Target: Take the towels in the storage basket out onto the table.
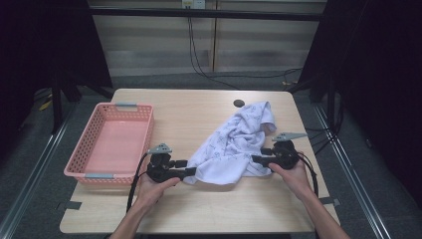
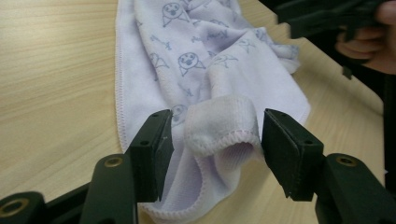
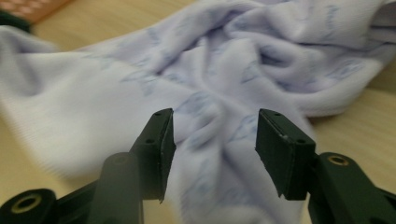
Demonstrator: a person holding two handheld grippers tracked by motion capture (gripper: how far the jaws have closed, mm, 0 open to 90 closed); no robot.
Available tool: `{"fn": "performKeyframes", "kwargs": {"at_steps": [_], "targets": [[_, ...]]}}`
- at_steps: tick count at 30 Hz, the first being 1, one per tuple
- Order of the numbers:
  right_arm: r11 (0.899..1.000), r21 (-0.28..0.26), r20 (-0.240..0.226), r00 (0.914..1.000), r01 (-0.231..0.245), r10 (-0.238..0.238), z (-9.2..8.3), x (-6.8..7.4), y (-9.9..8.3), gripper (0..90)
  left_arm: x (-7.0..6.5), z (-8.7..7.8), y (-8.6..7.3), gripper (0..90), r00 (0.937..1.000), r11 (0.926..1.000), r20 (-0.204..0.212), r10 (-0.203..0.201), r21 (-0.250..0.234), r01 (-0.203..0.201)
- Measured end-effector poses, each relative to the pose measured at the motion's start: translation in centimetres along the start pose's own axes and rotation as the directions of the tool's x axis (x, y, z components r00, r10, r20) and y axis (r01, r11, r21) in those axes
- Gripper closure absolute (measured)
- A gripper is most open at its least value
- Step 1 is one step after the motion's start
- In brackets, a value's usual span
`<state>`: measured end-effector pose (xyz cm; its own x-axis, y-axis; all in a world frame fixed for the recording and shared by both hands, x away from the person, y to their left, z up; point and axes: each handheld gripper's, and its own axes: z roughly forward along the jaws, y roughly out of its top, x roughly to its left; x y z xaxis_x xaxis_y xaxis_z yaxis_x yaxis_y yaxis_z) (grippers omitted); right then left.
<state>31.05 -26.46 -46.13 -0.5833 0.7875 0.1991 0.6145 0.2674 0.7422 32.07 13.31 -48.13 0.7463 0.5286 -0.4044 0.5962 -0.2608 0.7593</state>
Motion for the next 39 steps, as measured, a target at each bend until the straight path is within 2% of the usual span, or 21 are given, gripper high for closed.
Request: {"fn": "performKeyframes", "kwargs": {"at_steps": [1,3,5,7,10,12,14,15,16,17,19,20,21,23,24,25,26,29,31,34,39], "targets": [[1.000,0.001,-0.021,0.9997,0.011,-0.011,-0.6,0.6,-0.4,47.3,0.0,0.2,0.0,43.6,0.9999,0.9999,-0.011,0.006,0.010,-0.006],[0.998,0.020,-0.065,0.9963,0.059,-0.057,-1.1,1.9,-1.4,49.9,0.1,0.4,0.0,43.7,1.0000,1.0000,-0.003,0.007,0.005,-0.007],[0.995,0.065,-0.132,0.9886,0.082,-0.072,-0.2,2.9,-2.5,48.6,0.2,0.6,0.2,43.6,0.9999,0.9999,-0.012,0.011,-0.002,-0.011],[0.989,0.099,-0.152,0.9842,0.107,-0.091,0.9,3.6,-3.1,46.1,0.2,0.6,0.3,45.2,0.9998,0.9999,-0.012,0.013,-0.010,-0.013],[0.984,0.122,-0.173,0.9787,0.133,-0.110,2.7,4.4,-3.1,42.8,0.1,0.5,0.4,70.2,0.9995,0.9997,0.027,0.014,-0.020,-0.013],[0.988,0.080,-0.186,0.9761,0.129,-0.112,3.4,4.7,-2.7,42.8,-0.1,0.3,0.4,77.3,0.9989,0.9994,0.043,0.020,-0.030,-0.019],[0.985,0.031,-0.174,0.9712,0.171,-0.163,3.7,5.2,-2.3,47.9,-0.5,-0.1,0.6,78.7,0.9979,0.9984,0.058,0.031,-0.050,-0.028],[0.984,0.019,-0.160,0.9720,0.178,-0.172,3.7,5.3,-2.0,52.7,-0.7,-0.4,0.8,78.9,0.9968,0.9974,0.073,0.032,-0.067,-0.028],[0.987,-0.016,-0.142,0.9771,0.158,-0.159,3.6,5.3,-1.6,65.1,-1.0,-0.9,1.1,78.9,0.9967,0.9948,0.070,0.042,-0.096,-0.035],[0.987,-0.053,-0.141,0.9776,0.150,-0.156,3.4,5.1,-1.1,74.1,-1.1,-1.2,1.3,78.9,0.9964,0.9926,0.068,0.049,-0.114,-0.041],[0.988,-0.070,-0.115,0.9822,0.141,-0.149,3.3,4.8,0.0,84.2,-1.1,-1.7,1.8,78.8,0.9958,0.9895,0.083,0.039,-0.142,-0.027],[0.988,-0.083,-0.105,0.9846,0.131,-0.140,3.3,4.3,0.8,89.2,-1.1,-1.8,2.0,78.1,0.9976,0.9881,0.063,0.028,-0.153,-0.018],[0.989,-0.089,-0.089,0.9875,0.122,-0.130,3.3,3.9,1.5,90.0,-0.9,-1.8,2.1,77.1,0.9989,0.9881,0.040,0.024,-0.153,-0.018],[0.990,-0.107,-0.080,0.9917,0.092,-0.101,3.5,2.8,2.7,90.0,-0.3,-1.6,1.9,73.7,0.9997,0.9877,0.020,-0.012,-0.156,0.015],[0.992,-0.109,-0.080,0.9941,0.065,-0.074,3.7,2.2,3.2,90.0,0.0,-1.4,1.8,72.4,0.9997,0.9878,0.010,-0.021,-0.154,0.022],[0.993,-0.098,-0.084,0.9939,0.063,-0.072,4.0,1.8,3.5,90.0,0.2,-1.3,1.8,70.7,0.9994,0.9893,-0.016,-0.031,-0.143,0.029],[0.994,-0.083,-0.074,0.9946,0.067,-0.073,4.2,1.5,3.7,89.4,0.4,-1.1,1.7,68.1,0.9991,0.9907,-0.024,-0.034,-0.133,0.030],[0.996,-0.071,-0.121,0.9902,0.061,-0.069,3.9,1.8,3.2,76.8,0.6,-1.1,1.8,73.9,0.9995,0.9914,-0.021,-0.023,-0.129,0.020],[0.995,-0.051,-0.132,0.9873,0.083,-0.089,3.0,2.7,2.2,69.9,0.6,-1.1,1.9,78.0,0.9996,0.9917,-0.015,-0.022,-0.127,0.020],[0.996,-0.013,-0.173,0.9811,0.085,-0.086,1.9,4.0,-0.1,59.4,0.4,-1.3,1.9,79.7,0.9995,0.9893,0.007,-0.030,-0.143,0.031],[0.990,0.072,-0.179,0.9778,0.124,-0.110,2.6,5.1,-2.6,45.8,-0.3,-1.7,2.0,79.8,0.9997,0.9877,0.020,-0.011,-0.156,0.014]]}}
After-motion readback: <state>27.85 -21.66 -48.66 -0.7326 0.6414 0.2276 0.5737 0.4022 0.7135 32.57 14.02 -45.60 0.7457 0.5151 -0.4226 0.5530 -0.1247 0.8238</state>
